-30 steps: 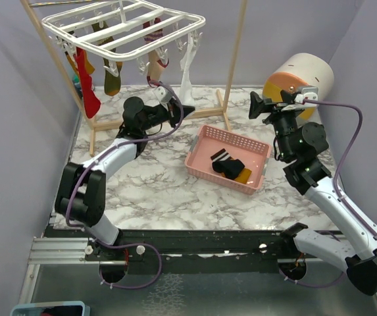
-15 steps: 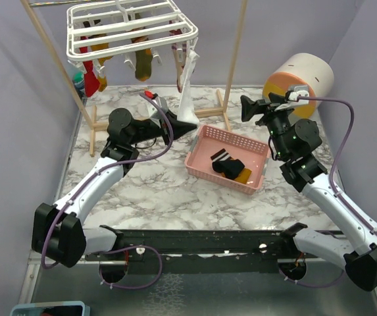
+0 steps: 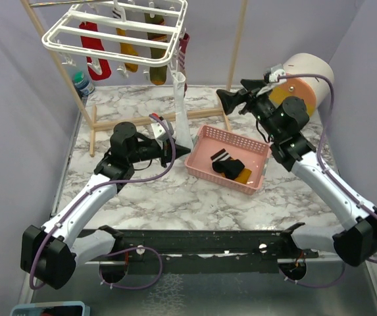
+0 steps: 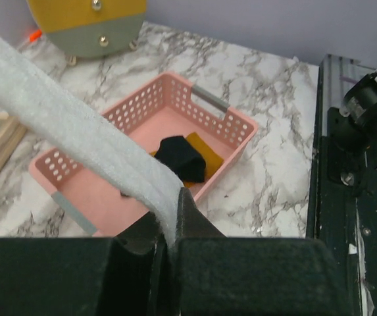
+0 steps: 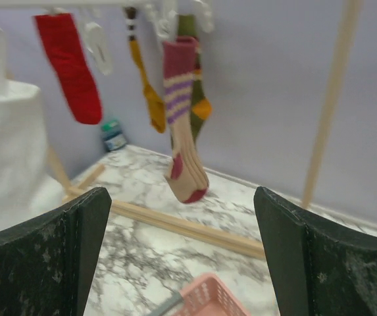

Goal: Remove the socks clipped to the hanger

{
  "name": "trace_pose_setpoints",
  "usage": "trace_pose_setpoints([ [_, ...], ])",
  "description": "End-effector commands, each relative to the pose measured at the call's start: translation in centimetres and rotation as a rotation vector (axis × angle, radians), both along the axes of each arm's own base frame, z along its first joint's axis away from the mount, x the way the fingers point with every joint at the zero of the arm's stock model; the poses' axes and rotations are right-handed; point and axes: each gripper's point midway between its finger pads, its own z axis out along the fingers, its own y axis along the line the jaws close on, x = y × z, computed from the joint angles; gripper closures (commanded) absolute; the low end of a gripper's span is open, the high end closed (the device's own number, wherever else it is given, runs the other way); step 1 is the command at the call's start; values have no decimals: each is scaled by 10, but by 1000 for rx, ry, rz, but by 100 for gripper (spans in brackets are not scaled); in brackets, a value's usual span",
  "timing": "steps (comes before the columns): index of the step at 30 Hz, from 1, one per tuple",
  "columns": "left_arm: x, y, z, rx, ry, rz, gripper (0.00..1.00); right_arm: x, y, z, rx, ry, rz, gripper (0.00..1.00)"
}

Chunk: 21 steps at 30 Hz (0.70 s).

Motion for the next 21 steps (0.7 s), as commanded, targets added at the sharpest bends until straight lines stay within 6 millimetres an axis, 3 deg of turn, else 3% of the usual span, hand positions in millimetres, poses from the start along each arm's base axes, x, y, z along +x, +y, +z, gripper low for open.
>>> trace_pose_setpoints([
  [1,13,11,-28,71,12,102,100,-12,55,35,-18,-73,307,5],
  [10,35,10,-25,65,-13,165,100,-13,97,78,35,-115,398,7],
  [21,46,6,-23,47,-13,181,100,-13,149,90,-20,-85,279,14],
])
